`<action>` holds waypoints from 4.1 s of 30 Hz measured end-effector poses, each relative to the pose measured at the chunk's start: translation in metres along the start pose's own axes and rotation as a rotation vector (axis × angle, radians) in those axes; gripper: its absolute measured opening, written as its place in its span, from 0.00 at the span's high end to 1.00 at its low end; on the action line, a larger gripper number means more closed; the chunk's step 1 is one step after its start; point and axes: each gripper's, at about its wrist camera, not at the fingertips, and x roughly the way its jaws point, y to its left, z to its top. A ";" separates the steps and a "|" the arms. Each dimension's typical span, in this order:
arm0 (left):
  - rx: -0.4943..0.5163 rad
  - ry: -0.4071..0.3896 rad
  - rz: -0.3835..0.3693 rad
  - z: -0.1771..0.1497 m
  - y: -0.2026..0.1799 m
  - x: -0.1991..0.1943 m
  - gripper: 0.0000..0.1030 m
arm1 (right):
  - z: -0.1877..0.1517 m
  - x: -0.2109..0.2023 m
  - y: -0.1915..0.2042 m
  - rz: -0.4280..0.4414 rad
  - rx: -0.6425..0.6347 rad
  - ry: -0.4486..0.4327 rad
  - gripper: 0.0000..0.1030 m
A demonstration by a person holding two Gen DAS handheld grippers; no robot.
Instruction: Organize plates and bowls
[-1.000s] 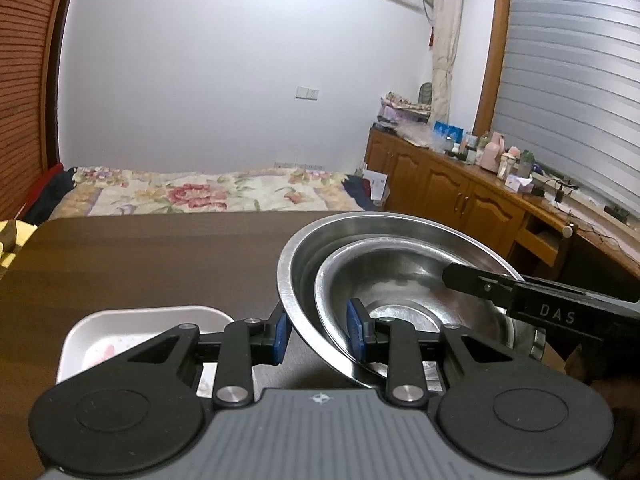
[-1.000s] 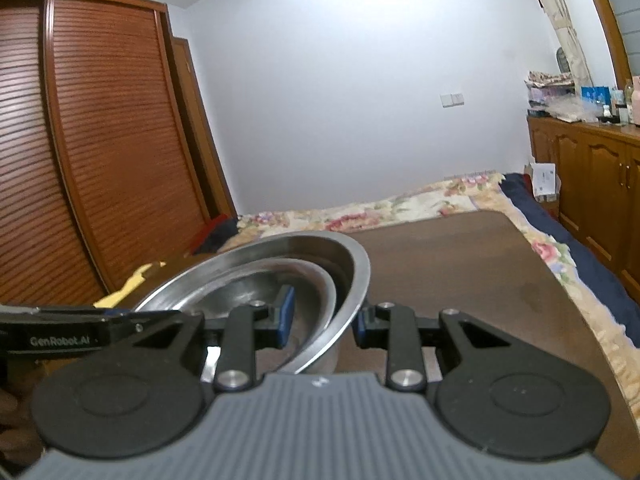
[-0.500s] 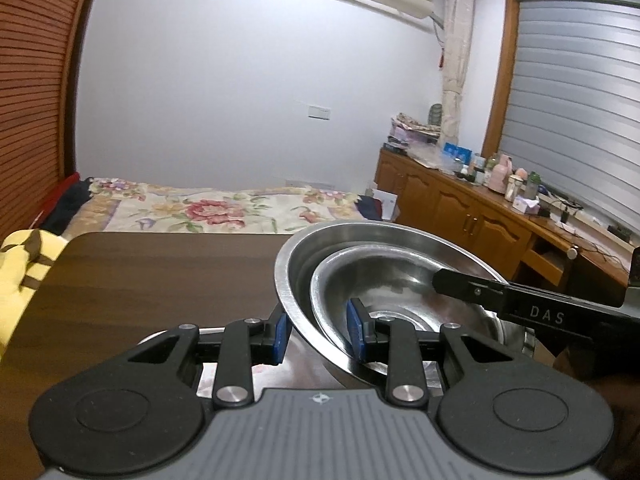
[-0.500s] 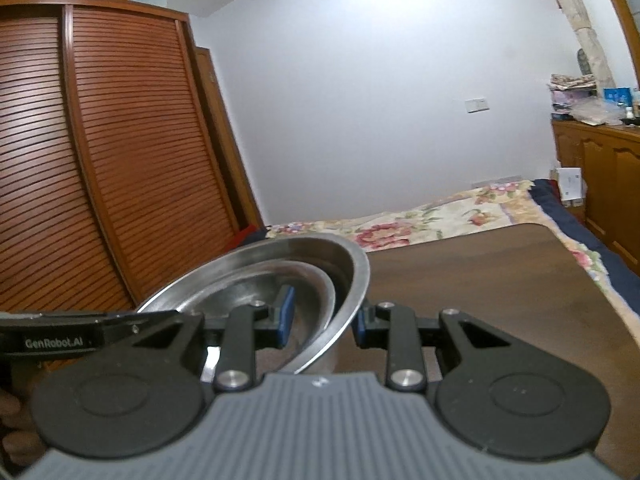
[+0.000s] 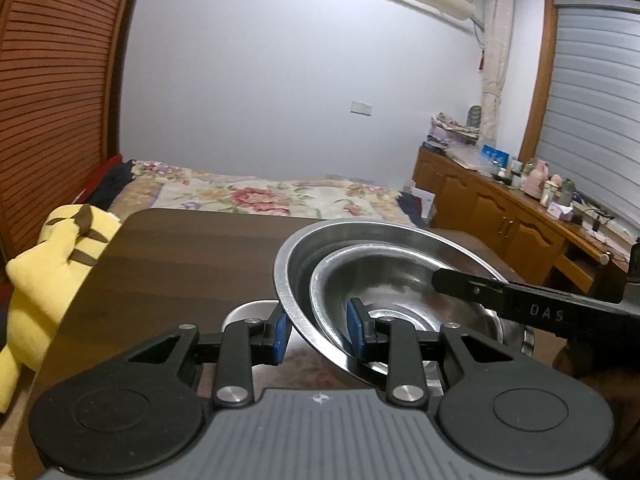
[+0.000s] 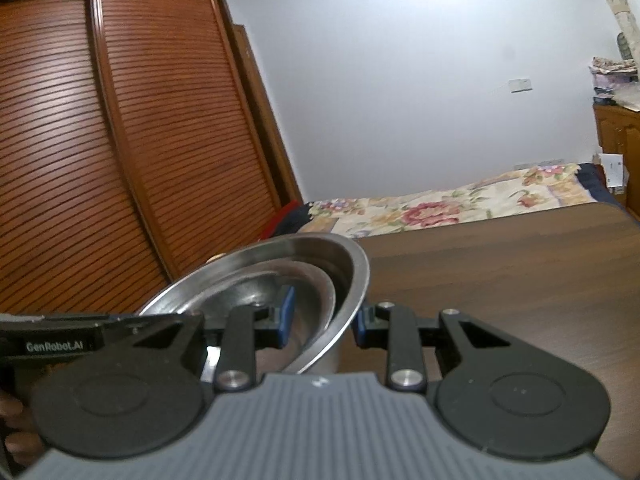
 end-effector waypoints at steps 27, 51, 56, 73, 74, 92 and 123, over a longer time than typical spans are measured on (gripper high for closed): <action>-0.021 0.062 0.102 -0.025 0.024 0.009 0.71 | -0.016 0.025 0.027 0.011 -0.078 0.121 0.70; 0.043 -0.001 0.196 -0.012 0.006 -0.013 0.03 | -0.002 -0.012 0.034 -0.081 -0.123 0.088 0.19; 0.078 -0.017 0.236 -0.011 -0.009 -0.019 0.00 | 0.004 -0.029 0.038 -0.142 -0.144 0.043 0.01; 0.106 -0.022 0.236 -0.022 -0.051 -0.028 0.00 | -0.007 -0.063 0.043 -0.320 -0.145 0.012 0.00; 0.110 -0.023 0.235 -0.023 -0.054 -0.028 0.00 | -0.007 -0.064 0.042 -0.319 -0.133 0.015 0.00; 0.118 0.035 0.212 -0.054 -0.070 -0.024 0.00 | -0.028 -0.068 0.025 -0.371 -0.094 0.040 0.00; 0.096 0.031 0.221 -0.050 -0.059 -0.024 0.00 | -0.030 -0.069 0.021 -0.382 -0.094 0.049 0.00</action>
